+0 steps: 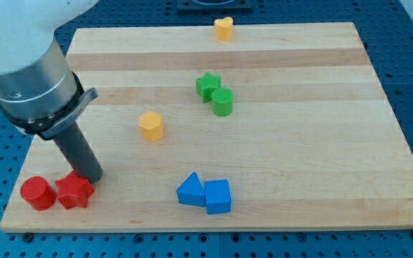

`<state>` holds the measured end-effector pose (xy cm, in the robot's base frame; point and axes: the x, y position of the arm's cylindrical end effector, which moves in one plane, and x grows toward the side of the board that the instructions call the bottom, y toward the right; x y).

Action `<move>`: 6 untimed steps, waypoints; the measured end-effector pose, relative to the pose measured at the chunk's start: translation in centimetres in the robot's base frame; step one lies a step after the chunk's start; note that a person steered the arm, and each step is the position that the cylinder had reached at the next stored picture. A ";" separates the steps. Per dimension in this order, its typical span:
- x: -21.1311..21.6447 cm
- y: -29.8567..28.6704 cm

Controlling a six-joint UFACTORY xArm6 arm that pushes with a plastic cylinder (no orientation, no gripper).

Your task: Move the yellow hexagon towards the top left

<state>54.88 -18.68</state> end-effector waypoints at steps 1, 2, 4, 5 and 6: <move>0.0 -0.1; -0.2 -0.1; -1.8 -0.1; -2.5 -0.1; -3.2 -0.1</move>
<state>51.64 -18.79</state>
